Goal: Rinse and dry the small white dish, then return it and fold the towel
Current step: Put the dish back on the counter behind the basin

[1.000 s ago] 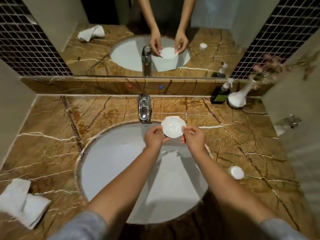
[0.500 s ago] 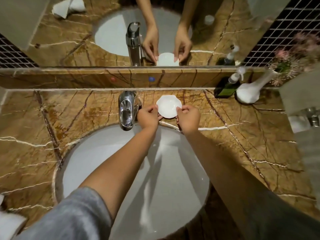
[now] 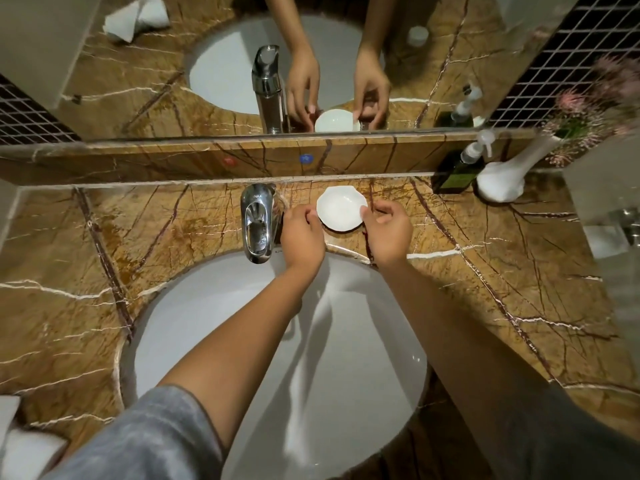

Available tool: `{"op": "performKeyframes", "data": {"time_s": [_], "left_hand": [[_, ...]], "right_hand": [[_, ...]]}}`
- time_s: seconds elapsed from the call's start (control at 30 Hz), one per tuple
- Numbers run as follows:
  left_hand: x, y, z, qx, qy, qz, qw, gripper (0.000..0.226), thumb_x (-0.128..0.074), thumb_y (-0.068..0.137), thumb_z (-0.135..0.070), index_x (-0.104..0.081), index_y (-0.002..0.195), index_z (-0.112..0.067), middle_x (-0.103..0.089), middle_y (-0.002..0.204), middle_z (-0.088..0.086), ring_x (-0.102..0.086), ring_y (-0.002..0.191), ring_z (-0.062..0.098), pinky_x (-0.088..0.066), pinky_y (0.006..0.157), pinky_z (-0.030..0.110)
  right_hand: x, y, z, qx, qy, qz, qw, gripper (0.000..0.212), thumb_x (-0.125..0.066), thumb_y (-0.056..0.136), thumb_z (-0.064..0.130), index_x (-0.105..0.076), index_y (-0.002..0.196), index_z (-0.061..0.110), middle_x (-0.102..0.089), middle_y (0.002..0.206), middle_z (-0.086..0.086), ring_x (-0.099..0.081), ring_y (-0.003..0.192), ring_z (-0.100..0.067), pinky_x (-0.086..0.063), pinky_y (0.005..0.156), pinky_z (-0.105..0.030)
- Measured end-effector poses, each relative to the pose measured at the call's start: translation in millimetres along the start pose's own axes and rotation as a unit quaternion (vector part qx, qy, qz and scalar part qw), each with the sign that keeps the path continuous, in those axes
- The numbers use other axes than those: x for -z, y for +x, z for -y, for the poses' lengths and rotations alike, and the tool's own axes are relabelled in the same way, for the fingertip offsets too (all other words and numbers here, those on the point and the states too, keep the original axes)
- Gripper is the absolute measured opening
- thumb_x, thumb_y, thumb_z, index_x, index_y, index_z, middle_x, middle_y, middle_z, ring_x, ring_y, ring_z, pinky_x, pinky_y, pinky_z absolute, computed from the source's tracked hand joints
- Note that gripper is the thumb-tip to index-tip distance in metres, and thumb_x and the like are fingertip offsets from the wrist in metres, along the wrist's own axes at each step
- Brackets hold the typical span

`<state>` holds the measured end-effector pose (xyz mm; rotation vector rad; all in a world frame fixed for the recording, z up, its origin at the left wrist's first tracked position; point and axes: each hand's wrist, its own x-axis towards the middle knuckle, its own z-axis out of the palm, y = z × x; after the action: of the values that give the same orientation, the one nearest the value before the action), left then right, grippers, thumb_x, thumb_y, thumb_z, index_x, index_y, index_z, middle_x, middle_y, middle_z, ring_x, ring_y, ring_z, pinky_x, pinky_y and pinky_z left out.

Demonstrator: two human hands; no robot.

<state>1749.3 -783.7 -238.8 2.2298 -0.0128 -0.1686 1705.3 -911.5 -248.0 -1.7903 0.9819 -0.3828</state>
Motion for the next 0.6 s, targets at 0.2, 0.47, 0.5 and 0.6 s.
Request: {"op": "performKeyframes", "data": {"time_s": [0.2, 0.47, 0.5, 0.6], "left_hand": [[39.0, -58.0, 21.4, -0.159, 0.147, 0.094, 0.972, 0.022, -0.046, 0.095, -0.025, -0.062, 0.108, -0.019, -0.062, 0.108, 0.0, -0.059, 0.095, 0.018, -0.049, 0.072, 0.032], [107.7, -155.7, 100.5, -0.176, 0.242, 0.108, 0.948, 0.016, -0.051, 0.093, -0.026, -0.065, 0.1, -0.024, -0.064, 0.095, -0.006, -0.059, 0.092, 0.017, -0.05, 0.062, 0.031], [112.9, -165.4, 107.9, -0.17, 0.247, 0.104, 0.948, 0.017, -0.051, 0.092, -0.025, -0.066, 0.1, -0.024, -0.064, 0.094, -0.006, -0.06, 0.091, 0.016, -0.05, 0.06, 0.03], [119.2, -189.6, 120.0, -0.165, 0.255, 0.101, 0.947, 0.017, -0.053, 0.091, -0.023, -0.067, 0.101, -0.024, -0.065, 0.093, -0.008, -0.061, 0.087, 0.015, -0.047, 0.057, 0.027]], "right_hand": [[51.0, -45.0, -8.4, 0.039, -0.031, 0.029, 0.998, 0.01, -0.064, 0.088, 0.024, -0.063, 0.098, 0.022, -0.066, 0.082, 0.002, -0.062, 0.073, -0.016, -0.05, 0.06, -0.025], [146.7, -120.1, -80.8, 0.094, -0.232, -0.03, 0.968, 0.025, -0.066, 0.085, 0.02, -0.065, 0.109, 0.014, -0.062, 0.114, -0.012, -0.052, 0.11, -0.031, -0.046, 0.088, -0.042], [156.0, -130.8, -90.5, 0.086, -0.254, -0.039, 0.963, 0.028, -0.066, 0.084, 0.019, -0.064, 0.111, 0.013, -0.061, 0.116, -0.013, -0.05, 0.114, -0.033, -0.045, 0.092, -0.046], [178.4, -158.1, -116.4, 0.095, -0.313, -0.044, 0.944, 0.037, -0.065, 0.084, 0.019, -0.059, 0.12, 0.013, -0.058, 0.124, -0.015, -0.045, 0.123, -0.033, -0.035, 0.103, -0.05]]}}
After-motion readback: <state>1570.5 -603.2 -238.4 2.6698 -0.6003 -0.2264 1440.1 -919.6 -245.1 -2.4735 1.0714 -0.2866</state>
